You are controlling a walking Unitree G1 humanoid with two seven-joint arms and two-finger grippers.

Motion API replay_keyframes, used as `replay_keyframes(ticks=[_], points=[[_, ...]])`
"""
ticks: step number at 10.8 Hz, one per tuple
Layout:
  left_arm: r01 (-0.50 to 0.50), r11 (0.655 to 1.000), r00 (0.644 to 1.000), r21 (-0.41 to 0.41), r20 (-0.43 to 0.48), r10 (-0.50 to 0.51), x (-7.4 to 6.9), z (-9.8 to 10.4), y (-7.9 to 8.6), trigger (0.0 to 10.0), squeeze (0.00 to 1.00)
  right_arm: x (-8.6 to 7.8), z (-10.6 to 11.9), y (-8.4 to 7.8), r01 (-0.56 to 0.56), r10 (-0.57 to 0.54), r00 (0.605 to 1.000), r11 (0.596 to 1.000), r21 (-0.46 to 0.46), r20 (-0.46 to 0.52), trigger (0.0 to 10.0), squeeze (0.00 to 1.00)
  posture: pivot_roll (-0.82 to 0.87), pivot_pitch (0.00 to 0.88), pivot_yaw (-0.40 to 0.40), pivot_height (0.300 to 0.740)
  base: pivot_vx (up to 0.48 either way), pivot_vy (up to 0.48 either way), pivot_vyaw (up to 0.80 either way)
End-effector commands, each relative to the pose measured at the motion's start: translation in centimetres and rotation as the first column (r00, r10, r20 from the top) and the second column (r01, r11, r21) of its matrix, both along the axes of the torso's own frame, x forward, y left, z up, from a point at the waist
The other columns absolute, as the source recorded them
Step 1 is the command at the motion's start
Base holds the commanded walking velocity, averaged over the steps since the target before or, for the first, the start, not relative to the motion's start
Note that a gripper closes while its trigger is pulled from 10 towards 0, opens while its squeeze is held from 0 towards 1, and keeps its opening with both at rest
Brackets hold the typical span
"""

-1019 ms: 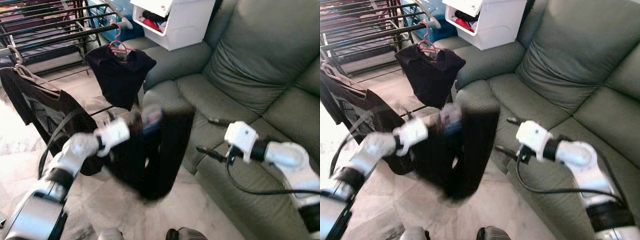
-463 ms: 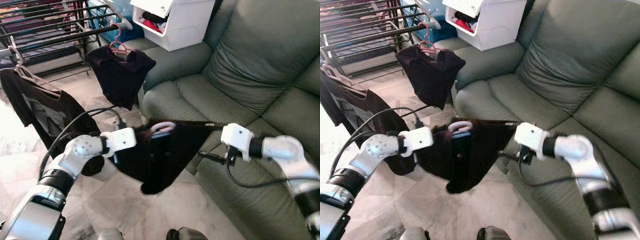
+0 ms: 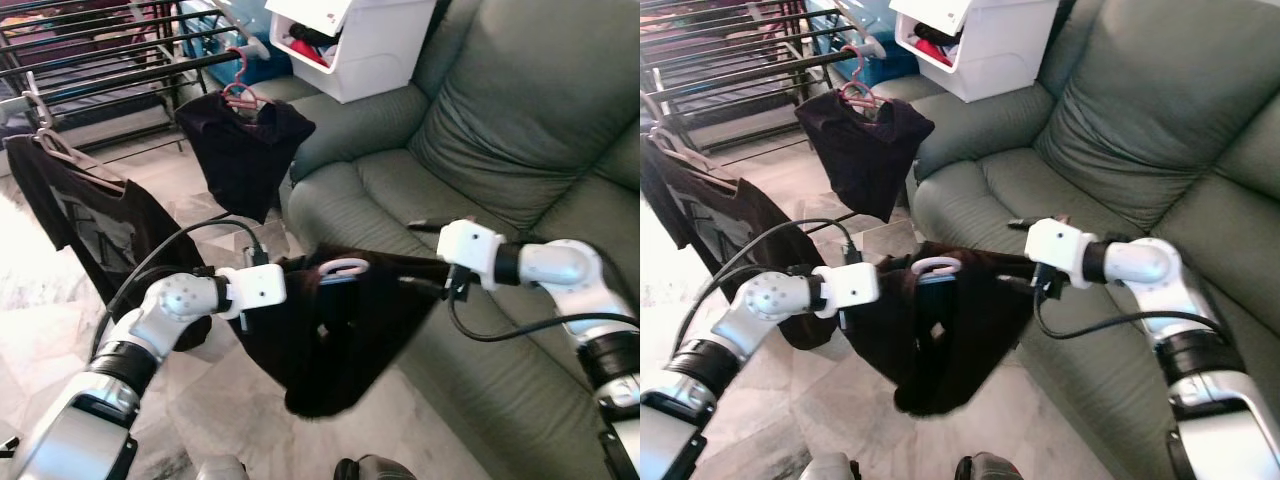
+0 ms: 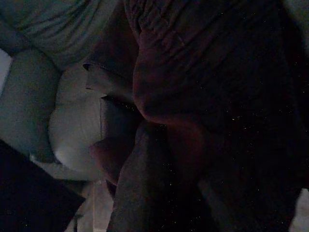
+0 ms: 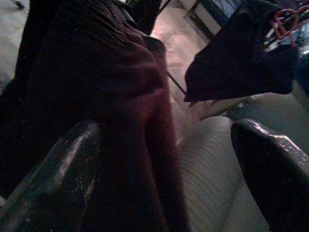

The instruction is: Hang hanger

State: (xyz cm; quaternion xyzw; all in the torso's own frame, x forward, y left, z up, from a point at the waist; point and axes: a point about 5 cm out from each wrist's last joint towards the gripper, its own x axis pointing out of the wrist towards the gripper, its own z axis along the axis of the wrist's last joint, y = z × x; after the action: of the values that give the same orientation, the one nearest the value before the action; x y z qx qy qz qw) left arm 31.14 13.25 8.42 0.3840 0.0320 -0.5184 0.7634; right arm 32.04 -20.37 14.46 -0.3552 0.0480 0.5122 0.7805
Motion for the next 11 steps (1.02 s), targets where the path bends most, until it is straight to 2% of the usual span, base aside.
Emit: replay_keyframes(ticks=[1, 2, 3, 4, 7, 9, 11], points=[[0.016, 0.999, 0.998, -0.032, 0.068, -0.014, 0.5, 1.4, -0.5, 0.0, 0.0, 0.3, 0.0, 0.1, -0.016, 0.016, 1.0, 1.0, -0.006, -0.026, 10.0, 0.0, -0.1, 0.0, -0.022, 0.74, 0.0, 0.0, 0.0], [0.016, 0.998, 0.995, -0.055, 0.095, -0.01, 0.7, 1.9, -0.6, 0.0, 0.0, 0.2, -0.8, 0.0, -0.02, 0.019, 0.997, 1.0, -0.008, -0.071, 10.0, 0.0, -0.1, 0.0, -0.023, 0.74, 0.0, 0.0, 0.0], [0.007, 0.997, 0.992, -0.082, 0.13, 0.004, 1.0, 2.6, -0.9, 0.0, 0.0, 0.4, -1.2, 0.2, -0.004, 0.005, 0.996, 1.0, 0.011, -0.093, 0.9, 0.0, -0.1, 0.0, -0.027, 0.74, 0.0, 0.0, 0.0], [-0.005, 0.994, 0.985, -0.105, 0.172, 0.023, 1.4, 3.2, -1.1, 0.0, 0.0, 0.5, -1.7, 0.2, -0.008, 0.007, 0.994, 1.0, -0.008, -0.112, 0.0, 0.0, -0.1, 0.0, -0.032, 0.74, 0.0, 0.0, 0.0], [-0.027, 0.986, 0.956, -0.166, 0.283, 0.073, 2.3, 5.0, -1.2, 0.0, 0.0, 0.9, -2.0, 0.9, -0.008, 0.007, 0.996, 1.0, -0.01, -0.093, 0.0, 0.0, -0.1, 0.0, -0.04, 0.74, 0.0, 0.0, 0.0], [-0.019, 0.992, 0.927, -0.127, 0.37, 0.065, 2.9, 5.6, -1.2, 0.0, 0.0, 1.4, -0.9, 1.8, -0.042, 0.045, 0.997, 0.998, 0.036, -0.063, 0.0, 0.0, -0.1, 0.0, -0.04, 0.74, 0.0, 0.0, 0.0], [-0.018, 0.995, 0.919, -0.096, 0.39, 0.055, 3.0, 5.2, -1.5, 0.0, 0.0, 2.0, 0.5, 2.5, -0.043, 0.044, 0.999, 0.996, 0.075, -0.005, 0.0, 0.0, -0.11, 0.0, -0.037, 0.74, 0.0, 0.0, 0.0]])
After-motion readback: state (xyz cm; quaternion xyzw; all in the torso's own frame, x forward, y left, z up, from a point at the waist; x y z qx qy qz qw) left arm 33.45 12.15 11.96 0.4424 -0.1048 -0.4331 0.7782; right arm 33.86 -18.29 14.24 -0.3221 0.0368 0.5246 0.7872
